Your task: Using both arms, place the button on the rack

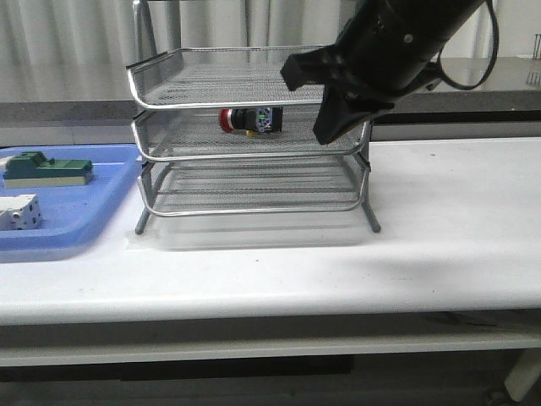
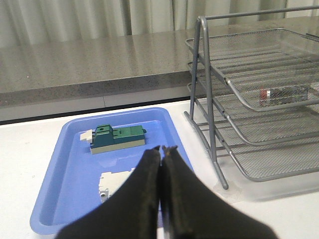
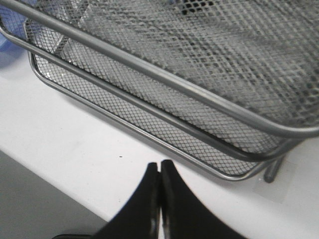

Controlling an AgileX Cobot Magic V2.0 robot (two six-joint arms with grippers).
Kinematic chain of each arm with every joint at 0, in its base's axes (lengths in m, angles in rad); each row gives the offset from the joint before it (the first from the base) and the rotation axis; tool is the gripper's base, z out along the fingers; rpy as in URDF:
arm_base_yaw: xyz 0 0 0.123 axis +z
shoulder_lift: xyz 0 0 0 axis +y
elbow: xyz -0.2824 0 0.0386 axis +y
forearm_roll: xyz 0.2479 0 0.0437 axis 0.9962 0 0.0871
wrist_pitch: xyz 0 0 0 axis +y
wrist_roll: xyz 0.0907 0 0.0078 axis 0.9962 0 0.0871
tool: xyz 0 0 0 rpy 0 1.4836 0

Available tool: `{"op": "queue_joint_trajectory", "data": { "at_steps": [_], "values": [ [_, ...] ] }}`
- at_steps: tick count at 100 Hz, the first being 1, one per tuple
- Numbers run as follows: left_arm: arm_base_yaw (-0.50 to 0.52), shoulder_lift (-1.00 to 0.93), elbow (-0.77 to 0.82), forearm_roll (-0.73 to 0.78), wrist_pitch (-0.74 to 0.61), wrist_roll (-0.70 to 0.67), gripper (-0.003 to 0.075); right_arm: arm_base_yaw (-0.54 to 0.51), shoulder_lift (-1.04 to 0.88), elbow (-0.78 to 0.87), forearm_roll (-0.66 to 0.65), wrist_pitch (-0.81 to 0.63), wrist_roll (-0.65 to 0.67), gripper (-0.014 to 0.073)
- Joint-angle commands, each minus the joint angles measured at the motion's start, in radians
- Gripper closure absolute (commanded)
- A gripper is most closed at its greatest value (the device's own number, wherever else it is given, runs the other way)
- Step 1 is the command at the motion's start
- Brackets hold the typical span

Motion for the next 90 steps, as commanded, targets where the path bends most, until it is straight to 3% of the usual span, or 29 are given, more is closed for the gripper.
{"op": "queue_joint_trajectory", "data": {
  "at_steps": [1,35,69,90],
  "values": [
    [0.003,0.011,-0.028,-0.005,-0.062,-0.002,0.0741,-0.023,-0.087,-0.034,0.001,-0.007,0.003,0.0650],
    [0.003,0.011,-0.028,-0.005,-0.062,-0.002,0.0741,-0.162,-0.290,0.048,-0.003,0.028,0.004,0.0650],
    [0.003,0.011,-0.028,-0.005,-0.062,-0.002,0.0741,-0.329,-0.577,0.259,-0.004,0.018,0.004,0.0650],
    [0.003,0.011,-0.028,-0.005,-0.062,-0.002,0.0741,-0.372,-0.779,0.403,-0.010,-0.004,0.004,0.0650]
  ]
}}
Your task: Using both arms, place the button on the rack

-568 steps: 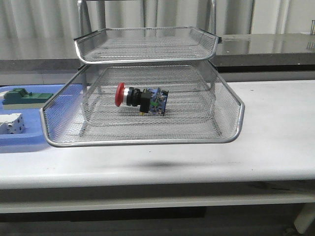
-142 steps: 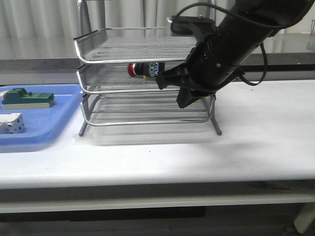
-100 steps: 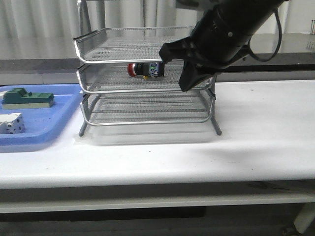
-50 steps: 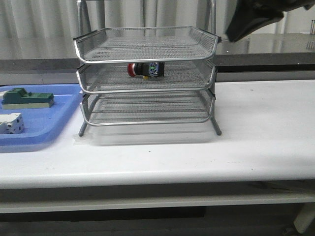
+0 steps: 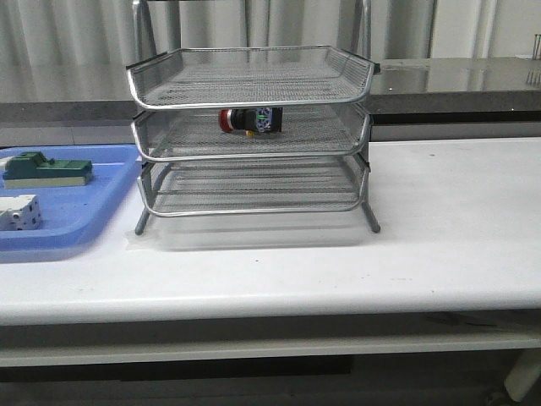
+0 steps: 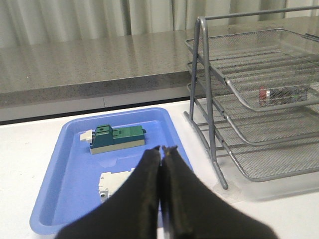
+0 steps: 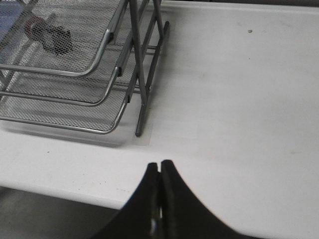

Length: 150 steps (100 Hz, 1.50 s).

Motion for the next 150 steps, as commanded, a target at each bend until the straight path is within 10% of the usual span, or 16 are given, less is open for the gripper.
{"op": "queue_joint_trajectory", "data": {
  "at_steps": [1,57,150],
  "values": [
    [0.003,0.011,-0.028,-0.005,-0.062,-0.002,0.0741,-0.015,-0.094,0.021,0.000,-0.069,-0.002,0.0650],
    [0.003,0.011,-0.028,-0.005,-0.062,-0.002,0.0741,-0.015,-0.546,0.226,0.000,0.025,-0.002,0.0650],
    [0.003,0.011,-0.028,-0.005,-0.062,-0.002,0.0741,-0.015,-0.567,0.280,-0.001,-0.021,-0.002,0.0650]
  ]
}}
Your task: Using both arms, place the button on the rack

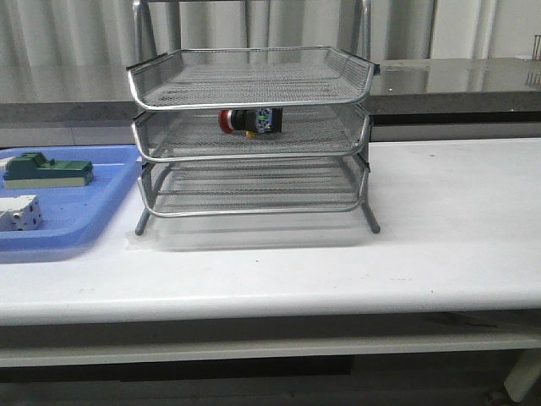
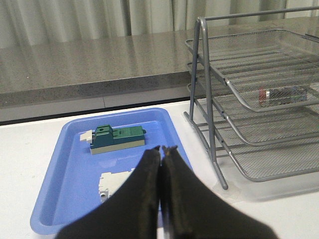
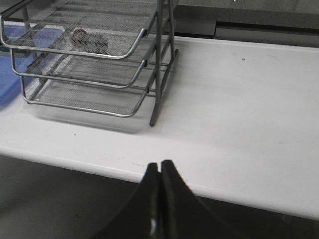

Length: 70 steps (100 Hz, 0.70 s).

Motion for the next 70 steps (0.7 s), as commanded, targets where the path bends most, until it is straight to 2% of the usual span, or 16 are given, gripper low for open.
{"op": "queue_joint_trajectory", "data": {
  "at_steps": [1,17,32,40,50,70],
  "values": [
    [0.003,0.011,-0.028,-0.005,-0.062,-0.002,0.0741,-0.009,-0.003,0.011,0.005,-0.128,-0.002,0.0650],
    [0.003,0.011,-0.028,-0.005,-0.062,-0.002,0.0741,-0.009,-0.056,0.152,-0.024,-0.331,0.031,0.0650],
    [0.003,0.011,-0.028,-0.005,-0.062,-0.002,0.0741,-0.009,-0.149,0.291,-0.192,-0.473,0.234,0.0650],
    [0.003,0.011,-0.028,-0.005,-0.062,-0.002,0.0741,-0.009,-0.208,0.348,-0.298,-0.498,0.357,0.0650],
    [0.003,0.011,-0.028,-0.005,-0.062,-0.002,0.0741,-0.009,-0.285,0.411,-0.366,-0.501,0.466,0.0650],
    [0.003,0.011,-0.028,-0.005,-0.062,-0.002,0.0741,-0.009,-0.389,0.497,-0.376,-0.509,0.486,0.0650]
  ]
}}
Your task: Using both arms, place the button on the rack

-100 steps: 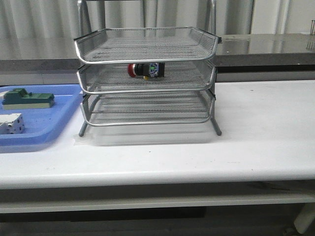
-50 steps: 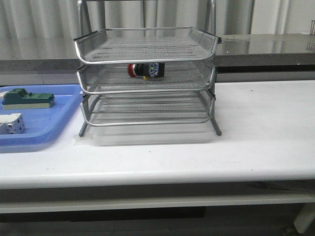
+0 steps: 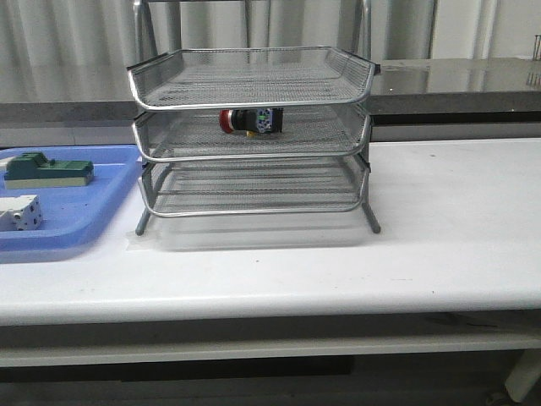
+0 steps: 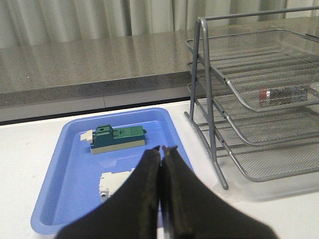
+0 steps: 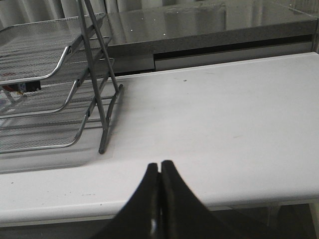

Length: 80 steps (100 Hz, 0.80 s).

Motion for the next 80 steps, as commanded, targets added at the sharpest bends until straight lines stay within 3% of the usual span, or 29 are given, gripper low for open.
{"op": "queue_joint_trajectory", "data": {
  "at_steps": [1,80],
  "values": [
    [0.003,0.011,-0.028,-0.005,-0.062,-0.002,0.0741,-0.009,-0.024,0.004,-0.021,-0.091,0.012,0.0650],
    [0.003,0.011,-0.028,-0.005,-0.062,-0.002,0.0741,-0.009,-0.087,0.066,-0.021,-0.194,0.012,0.0650]
  ]
}}
